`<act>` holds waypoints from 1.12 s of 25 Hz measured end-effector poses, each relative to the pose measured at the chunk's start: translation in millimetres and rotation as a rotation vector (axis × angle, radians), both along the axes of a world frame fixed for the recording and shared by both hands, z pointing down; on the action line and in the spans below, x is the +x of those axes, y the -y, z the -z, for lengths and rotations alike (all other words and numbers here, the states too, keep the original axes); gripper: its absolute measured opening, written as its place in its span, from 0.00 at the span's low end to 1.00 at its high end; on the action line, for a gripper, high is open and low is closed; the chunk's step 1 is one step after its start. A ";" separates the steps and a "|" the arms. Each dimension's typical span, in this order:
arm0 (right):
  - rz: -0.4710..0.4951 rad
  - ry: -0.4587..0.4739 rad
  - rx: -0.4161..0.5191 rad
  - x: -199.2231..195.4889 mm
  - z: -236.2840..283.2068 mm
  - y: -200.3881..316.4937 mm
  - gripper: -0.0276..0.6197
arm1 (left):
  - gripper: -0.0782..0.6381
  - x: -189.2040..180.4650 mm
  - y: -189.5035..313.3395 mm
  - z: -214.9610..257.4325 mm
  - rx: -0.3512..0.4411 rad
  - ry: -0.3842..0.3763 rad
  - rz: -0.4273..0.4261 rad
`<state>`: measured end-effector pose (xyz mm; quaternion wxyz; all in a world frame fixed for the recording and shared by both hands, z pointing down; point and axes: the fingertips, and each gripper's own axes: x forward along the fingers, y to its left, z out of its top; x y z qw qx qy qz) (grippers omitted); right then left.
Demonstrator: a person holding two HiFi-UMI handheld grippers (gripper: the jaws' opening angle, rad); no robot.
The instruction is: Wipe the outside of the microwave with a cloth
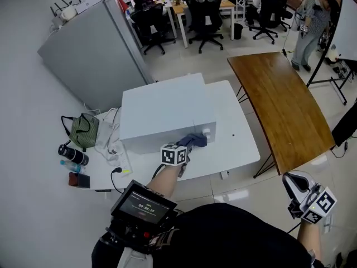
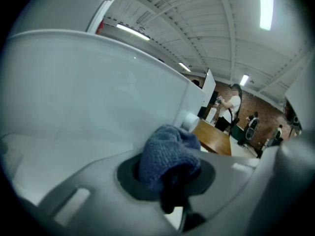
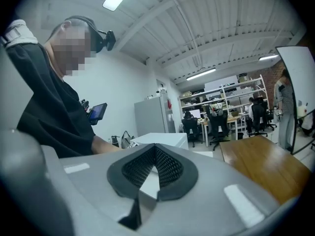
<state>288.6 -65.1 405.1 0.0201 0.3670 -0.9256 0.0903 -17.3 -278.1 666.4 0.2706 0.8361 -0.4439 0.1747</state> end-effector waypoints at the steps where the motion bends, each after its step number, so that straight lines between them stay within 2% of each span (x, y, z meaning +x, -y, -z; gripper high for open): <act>1: 0.017 -0.008 0.007 -17.8 2.5 2.1 0.05 | 0.19 -26.1 -5.5 -0.7 0.004 -0.008 0.025; 6: 0.113 -0.022 0.038 -131.3 14.5 8.1 0.05 | 0.19 -206.6 -42.1 -20.9 -0.021 0.010 0.206; 8: 0.147 -0.028 0.039 -175.5 15.5 6.4 0.05 | 0.19 -267.0 -50.7 -24.2 -0.022 0.026 0.264; 10: 0.169 -0.034 0.030 -209.4 15.3 4.4 0.05 | 0.19 -298.4 -52.3 -27.5 -0.017 0.032 0.273; 12: 0.179 -0.045 0.020 -231.8 14.0 2.1 0.05 | 0.19 -304.9 -49.4 -32.9 -0.017 0.038 0.243; 15: 0.163 -0.061 0.012 -237.5 13.5 2.4 0.05 | 0.19 -293.4 -44.4 -47.0 -0.043 0.040 0.212; 19: 0.102 -0.060 0.008 -201.7 13.2 2.9 0.05 | 0.19 -251.8 -38.1 -63.6 -0.095 0.041 0.176; 24: 0.037 -0.043 0.005 -114.6 8.2 6.5 0.05 | 0.19 -145.8 -20.3 -76.4 -0.138 0.044 0.092; 28: -0.025 -0.041 -0.002 -26.5 4.1 11.4 0.05 | 0.19 -34.0 0.1 -66.0 -0.121 0.031 0.015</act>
